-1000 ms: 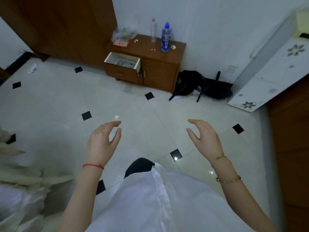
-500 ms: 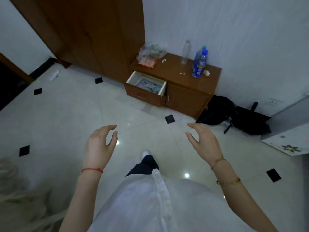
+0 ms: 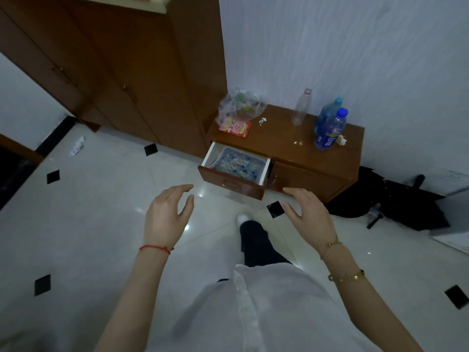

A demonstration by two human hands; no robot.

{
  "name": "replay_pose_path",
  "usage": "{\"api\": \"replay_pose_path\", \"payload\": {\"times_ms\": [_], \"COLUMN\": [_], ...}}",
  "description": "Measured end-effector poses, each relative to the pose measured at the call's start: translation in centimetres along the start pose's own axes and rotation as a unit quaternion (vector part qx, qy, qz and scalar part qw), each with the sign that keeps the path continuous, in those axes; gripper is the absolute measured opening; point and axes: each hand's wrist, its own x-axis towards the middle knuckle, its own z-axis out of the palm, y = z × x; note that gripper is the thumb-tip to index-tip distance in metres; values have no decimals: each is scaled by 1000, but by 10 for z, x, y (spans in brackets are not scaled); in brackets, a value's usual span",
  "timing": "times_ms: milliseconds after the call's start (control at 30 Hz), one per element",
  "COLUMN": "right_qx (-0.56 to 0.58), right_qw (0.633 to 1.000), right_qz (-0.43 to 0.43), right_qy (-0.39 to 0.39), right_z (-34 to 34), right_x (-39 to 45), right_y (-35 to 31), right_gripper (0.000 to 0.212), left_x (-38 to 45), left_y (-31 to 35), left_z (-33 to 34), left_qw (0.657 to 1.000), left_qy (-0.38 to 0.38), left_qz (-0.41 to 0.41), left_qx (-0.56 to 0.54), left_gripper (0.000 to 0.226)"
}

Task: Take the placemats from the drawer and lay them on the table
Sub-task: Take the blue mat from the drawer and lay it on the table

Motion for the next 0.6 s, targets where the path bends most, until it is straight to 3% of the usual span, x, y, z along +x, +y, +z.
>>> {"api": "replay_pose_path", "payload": {"times_ms": [367, 600], "right_qx": [24, 45], "right_qw": [997, 989], "right_qz": [63, 137], "right_qy": [-30, -19], "right_z": [32, 61], "right_x": [188, 258], "right_y": [9, 22], "right_gripper": [32, 33], "left_x": [190, 270], "left_y": [-47, -80], "left_z": [48, 89], "left_qw": [999, 994], "left_qy": [-38, -91], "left_qz": [30, 59], "left_qx": [-10, -18], "left_gripper": [29, 29]}}
